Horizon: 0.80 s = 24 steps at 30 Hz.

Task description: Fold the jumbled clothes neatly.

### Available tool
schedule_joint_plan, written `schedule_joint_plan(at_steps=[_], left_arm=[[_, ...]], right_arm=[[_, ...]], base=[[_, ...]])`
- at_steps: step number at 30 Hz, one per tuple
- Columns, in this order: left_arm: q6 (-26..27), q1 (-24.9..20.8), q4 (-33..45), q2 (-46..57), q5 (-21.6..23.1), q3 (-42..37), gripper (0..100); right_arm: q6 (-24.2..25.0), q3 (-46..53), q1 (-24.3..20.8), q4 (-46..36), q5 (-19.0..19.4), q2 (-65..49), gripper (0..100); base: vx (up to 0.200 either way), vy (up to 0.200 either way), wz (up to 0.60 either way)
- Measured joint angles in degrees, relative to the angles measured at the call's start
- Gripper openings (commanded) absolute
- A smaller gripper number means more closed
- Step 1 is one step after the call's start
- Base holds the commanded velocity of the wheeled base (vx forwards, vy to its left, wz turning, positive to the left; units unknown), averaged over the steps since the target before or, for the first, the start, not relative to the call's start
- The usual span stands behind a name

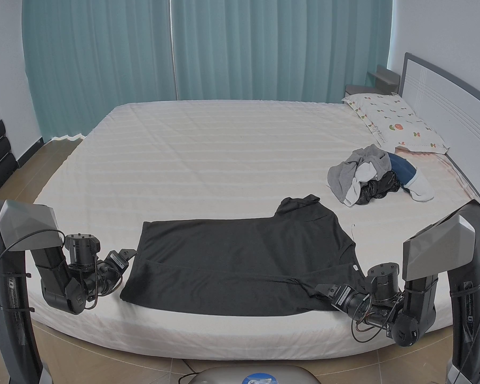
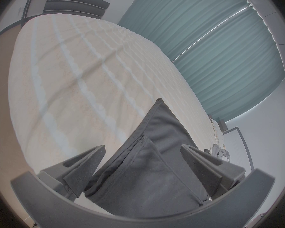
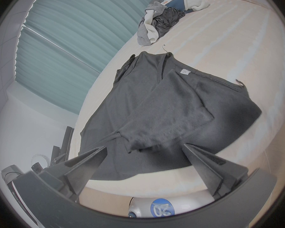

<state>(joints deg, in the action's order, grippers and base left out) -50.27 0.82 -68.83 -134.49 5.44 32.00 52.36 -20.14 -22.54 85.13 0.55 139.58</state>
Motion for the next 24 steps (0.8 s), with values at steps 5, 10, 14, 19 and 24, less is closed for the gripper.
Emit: schedule_joint_plan(at_steps=[5, 10, 14, 19, 24], left_arm=[[0.13, -0.16, -0.04, -0.2, -0.13, -0.02, 100], [0.2, -0.22, -0.06, -0.33, -0.16, -0.02, 100], [0.2, -0.22, -0.06, -0.35, -0.18, -0.02, 100], [0.2, -0.27, -0.06, -0.4, -0.71, 0.09, 100], [0.2, -0.41, -0.06, -0.55, -0.98, 0.16, 100]], right_arm=[[-0.11, -0.23, -0.04, -0.09, -1.04, 0.16, 100], [0.11, -1.71, 0.11, 0.0, -1.19, 0.22, 100], [0.88, -2.38, 0.33, 0.13, -1.21, -0.24, 100], [1.28, -2.57, 0.11, 0.11, -1.12, -1.27, 100], [1.28, -3.45, 0.13, 0.05, -1.17, -1.05, 100]], base=[[0.0, 0.0, 0.0], [0.0, 0.0, 0.0], [0.0, 0.0, 0.0], [0.0, 0.0, 0.0], [0.0, 0.0, 0.0]])
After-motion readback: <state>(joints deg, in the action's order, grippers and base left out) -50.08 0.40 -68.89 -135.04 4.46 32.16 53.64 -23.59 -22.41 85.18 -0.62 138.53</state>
